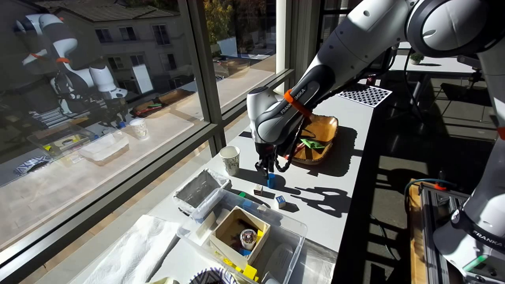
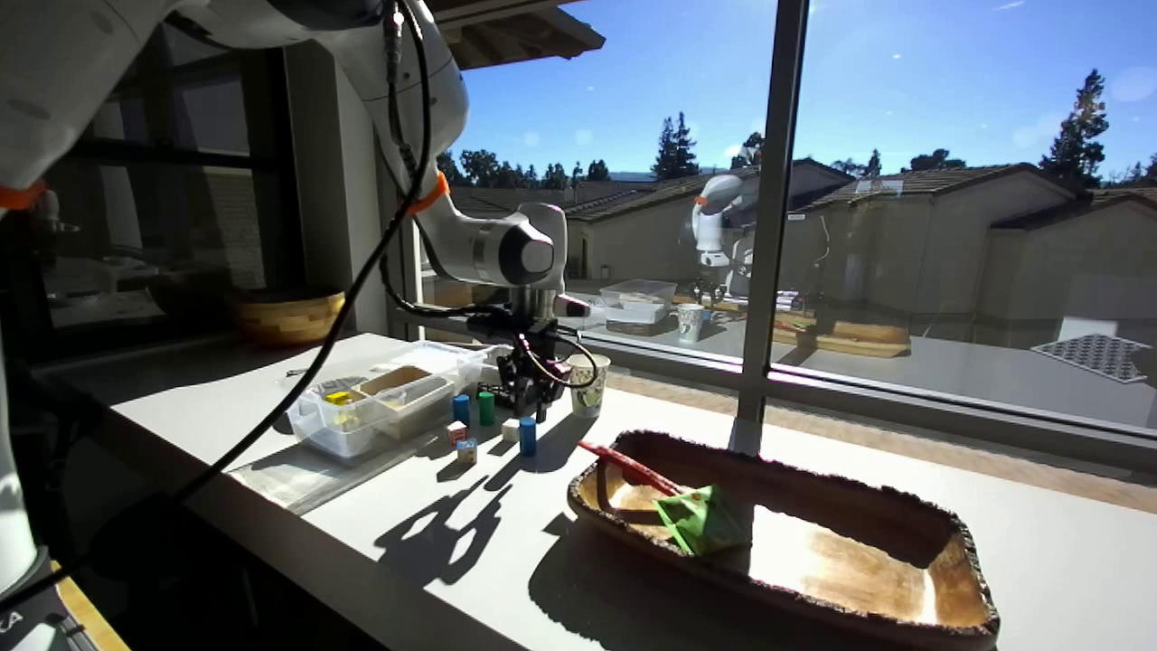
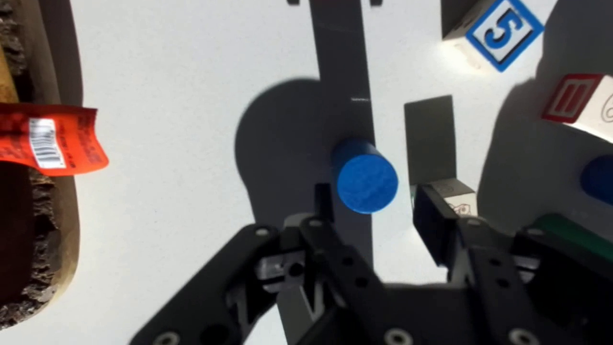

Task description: Stack two cubes and one blue cylinder together.

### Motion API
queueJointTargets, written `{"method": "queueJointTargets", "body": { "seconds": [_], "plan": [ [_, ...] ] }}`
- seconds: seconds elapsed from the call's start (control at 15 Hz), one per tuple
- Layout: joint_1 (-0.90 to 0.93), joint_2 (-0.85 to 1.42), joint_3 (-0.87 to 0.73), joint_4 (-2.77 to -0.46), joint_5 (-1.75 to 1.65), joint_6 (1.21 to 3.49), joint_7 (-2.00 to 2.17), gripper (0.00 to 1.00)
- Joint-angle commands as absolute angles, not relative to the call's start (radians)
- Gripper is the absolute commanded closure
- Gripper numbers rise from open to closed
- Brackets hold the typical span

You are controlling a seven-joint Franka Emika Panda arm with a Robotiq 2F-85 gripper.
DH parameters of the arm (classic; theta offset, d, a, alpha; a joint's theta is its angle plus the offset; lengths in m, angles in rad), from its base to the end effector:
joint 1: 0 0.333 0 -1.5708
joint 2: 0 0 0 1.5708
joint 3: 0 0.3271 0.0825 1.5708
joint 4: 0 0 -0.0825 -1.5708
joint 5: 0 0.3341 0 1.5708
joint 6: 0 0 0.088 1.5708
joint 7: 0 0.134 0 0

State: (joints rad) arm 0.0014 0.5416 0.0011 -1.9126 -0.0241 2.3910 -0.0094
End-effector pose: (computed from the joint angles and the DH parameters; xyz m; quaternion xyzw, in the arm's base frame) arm 0.5944 0.0008 0.2256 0.9994 0.0149 -0.0316 0.0075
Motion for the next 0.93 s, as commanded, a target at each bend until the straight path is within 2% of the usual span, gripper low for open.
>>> {"method": "queueJointTargets", "body": {
  "seconds": [0.0,0.2,0.4,0.53,0.87],
  "plan": [
    [0.008,0.541,-0.006,-1.914,-0.036,2.393,-0.005,0.22],
    [0.005,0.548,-0.004,-1.912,-0.031,2.393,-0.01,0.01],
    [0.001,0.556,0.001,-1.911,-0.024,2.396,-0.015,0.0],
    [0.001,0.56,0.002,-1.911,-0.023,2.395,-0.016,0.25],
    [-0.002,0.573,0.002,-1.908,-0.022,2.404,-0.019,0.65]
  ]
}}
